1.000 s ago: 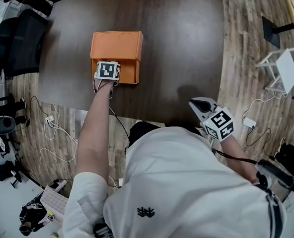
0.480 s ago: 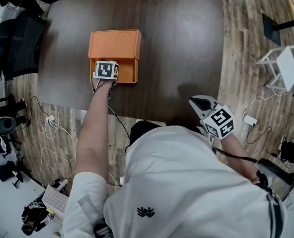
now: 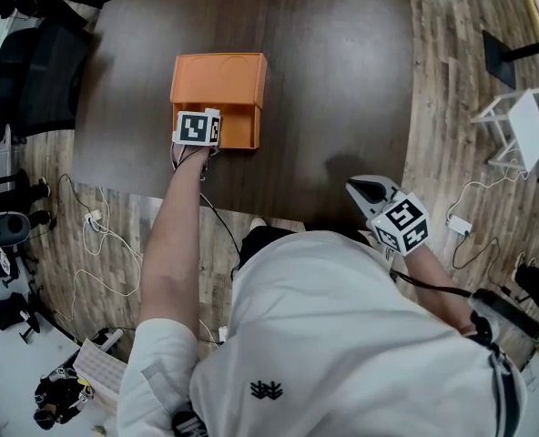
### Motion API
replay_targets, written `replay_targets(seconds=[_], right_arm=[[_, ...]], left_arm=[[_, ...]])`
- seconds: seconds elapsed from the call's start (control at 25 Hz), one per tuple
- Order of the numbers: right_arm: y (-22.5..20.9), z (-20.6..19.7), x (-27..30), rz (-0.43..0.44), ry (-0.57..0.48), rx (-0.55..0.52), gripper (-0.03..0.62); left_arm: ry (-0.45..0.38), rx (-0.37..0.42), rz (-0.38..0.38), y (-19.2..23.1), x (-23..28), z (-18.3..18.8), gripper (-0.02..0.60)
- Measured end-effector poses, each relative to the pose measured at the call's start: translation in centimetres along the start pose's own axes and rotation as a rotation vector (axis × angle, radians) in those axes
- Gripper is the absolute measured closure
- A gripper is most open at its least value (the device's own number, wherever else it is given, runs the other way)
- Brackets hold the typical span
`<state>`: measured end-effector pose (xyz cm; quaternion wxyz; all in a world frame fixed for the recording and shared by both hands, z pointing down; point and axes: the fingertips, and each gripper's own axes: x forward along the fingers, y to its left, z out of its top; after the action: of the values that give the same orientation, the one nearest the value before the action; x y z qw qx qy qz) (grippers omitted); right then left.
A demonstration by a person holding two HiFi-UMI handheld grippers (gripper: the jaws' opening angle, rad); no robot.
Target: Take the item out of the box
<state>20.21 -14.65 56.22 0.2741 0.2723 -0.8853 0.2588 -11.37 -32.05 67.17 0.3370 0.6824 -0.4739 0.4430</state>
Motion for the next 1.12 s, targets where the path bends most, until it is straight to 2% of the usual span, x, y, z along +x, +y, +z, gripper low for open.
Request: replay_targets(seconds=[0.52,1.12], right_arm=[[4.7,0.8,2.0,0.035,0.000,-0.059,0.591],[13.4,2.1,5.3,0.028,-0.009,-0.115,0.591]], left_arm=[[-0.152,-0.037,-0.079,-1.0,-6.1,-0.2,0.408],[-0.306,-0.042,-0.190,-1.4,-15.4,-5.1,0.410]])
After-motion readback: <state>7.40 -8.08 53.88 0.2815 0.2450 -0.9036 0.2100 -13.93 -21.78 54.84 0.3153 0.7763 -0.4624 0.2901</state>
